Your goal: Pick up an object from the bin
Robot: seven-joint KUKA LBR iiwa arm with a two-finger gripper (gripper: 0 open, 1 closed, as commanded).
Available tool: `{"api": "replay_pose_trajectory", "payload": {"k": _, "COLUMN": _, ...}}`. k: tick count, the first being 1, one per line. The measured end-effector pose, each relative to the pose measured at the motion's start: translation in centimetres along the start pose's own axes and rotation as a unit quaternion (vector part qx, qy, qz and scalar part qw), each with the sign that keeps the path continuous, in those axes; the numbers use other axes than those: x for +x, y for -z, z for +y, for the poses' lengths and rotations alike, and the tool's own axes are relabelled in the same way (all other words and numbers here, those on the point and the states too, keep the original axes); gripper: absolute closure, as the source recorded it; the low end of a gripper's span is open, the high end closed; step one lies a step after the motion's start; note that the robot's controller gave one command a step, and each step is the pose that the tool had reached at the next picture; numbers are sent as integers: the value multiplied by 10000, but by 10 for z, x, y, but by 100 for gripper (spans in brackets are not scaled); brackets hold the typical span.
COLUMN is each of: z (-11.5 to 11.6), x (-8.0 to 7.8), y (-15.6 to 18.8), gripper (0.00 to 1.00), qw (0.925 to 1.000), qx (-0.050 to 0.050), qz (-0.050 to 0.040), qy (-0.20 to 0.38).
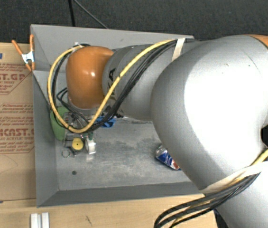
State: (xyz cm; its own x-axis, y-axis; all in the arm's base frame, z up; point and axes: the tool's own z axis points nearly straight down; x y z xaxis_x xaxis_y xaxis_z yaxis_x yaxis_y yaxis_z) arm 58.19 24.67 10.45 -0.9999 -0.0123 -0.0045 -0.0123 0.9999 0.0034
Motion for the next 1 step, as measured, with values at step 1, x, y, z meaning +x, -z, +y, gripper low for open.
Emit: {"api": "replay_pose_trajectory", "payload": {"k": 1, "z": 1, "x": -2, "y": 43, "gripper": 100, "qw": 10000, "qx": -2, "qz": -6, "qy": 3}}
